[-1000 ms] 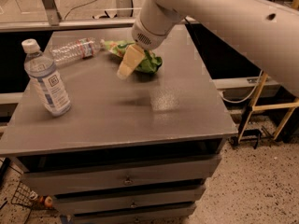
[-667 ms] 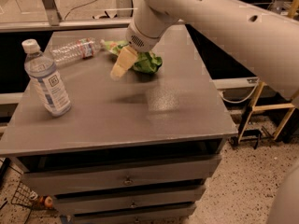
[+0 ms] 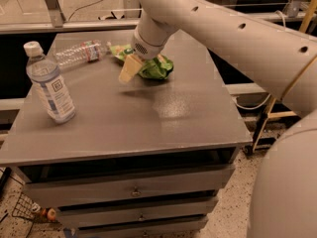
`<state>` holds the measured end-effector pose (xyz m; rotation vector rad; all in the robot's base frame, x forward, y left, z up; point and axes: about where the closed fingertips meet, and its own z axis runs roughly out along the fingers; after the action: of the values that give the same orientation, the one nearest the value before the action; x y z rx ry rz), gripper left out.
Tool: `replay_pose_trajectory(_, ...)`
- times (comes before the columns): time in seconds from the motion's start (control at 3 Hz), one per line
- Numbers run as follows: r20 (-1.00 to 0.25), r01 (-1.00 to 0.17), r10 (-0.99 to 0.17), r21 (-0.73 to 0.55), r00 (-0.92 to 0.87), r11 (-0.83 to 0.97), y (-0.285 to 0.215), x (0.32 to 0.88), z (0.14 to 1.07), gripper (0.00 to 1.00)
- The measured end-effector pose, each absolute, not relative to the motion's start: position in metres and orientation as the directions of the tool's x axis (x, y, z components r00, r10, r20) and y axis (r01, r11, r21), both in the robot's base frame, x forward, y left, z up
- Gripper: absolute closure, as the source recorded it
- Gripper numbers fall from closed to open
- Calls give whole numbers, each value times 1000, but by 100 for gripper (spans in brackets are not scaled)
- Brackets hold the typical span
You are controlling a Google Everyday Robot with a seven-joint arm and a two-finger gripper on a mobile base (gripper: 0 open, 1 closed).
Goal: Move green rice chip bag near blue plastic bottle
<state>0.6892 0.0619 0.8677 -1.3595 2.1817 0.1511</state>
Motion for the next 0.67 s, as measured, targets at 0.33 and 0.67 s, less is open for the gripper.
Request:
replay_pose_trajectory(0.33,-521,-843,-787,-212,-330,494,54,703,869,49)
replay_pose_trajectory(0.67,-540,-840,-788,-245,-297,484,44,704,886,71)
